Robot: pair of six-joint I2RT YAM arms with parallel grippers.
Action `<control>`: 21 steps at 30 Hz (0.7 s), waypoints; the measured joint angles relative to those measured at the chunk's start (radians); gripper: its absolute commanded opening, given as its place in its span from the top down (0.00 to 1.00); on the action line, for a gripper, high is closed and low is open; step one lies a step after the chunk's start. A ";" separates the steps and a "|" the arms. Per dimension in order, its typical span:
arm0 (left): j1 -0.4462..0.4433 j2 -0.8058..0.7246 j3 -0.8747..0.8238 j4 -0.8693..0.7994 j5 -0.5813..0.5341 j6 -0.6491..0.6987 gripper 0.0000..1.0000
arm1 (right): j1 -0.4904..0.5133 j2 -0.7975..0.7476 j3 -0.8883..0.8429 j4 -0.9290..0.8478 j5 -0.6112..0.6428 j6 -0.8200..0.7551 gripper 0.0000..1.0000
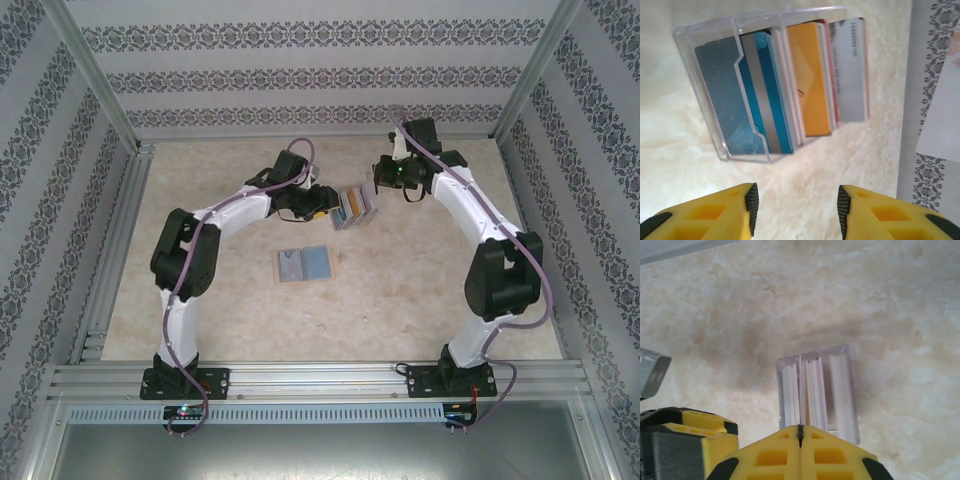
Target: Put the credit cards into the card holder
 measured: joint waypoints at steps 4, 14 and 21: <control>0.011 -0.124 -0.111 0.005 -0.023 0.000 0.52 | 0.000 -0.084 -0.066 0.035 -0.048 0.018 1.00; 0.085 -0.365 -0.444 -0.018 -0.071 0.034 0.52 | 0.068 -0.267 -0.439 0.298 -0.279 0.207 1.00; 0.141 -0.497 -0.648 -0.058 -0.076 0.053 0.52 | 0.214 -0.249 -0.657 0.525 -0.350 0.370 1.00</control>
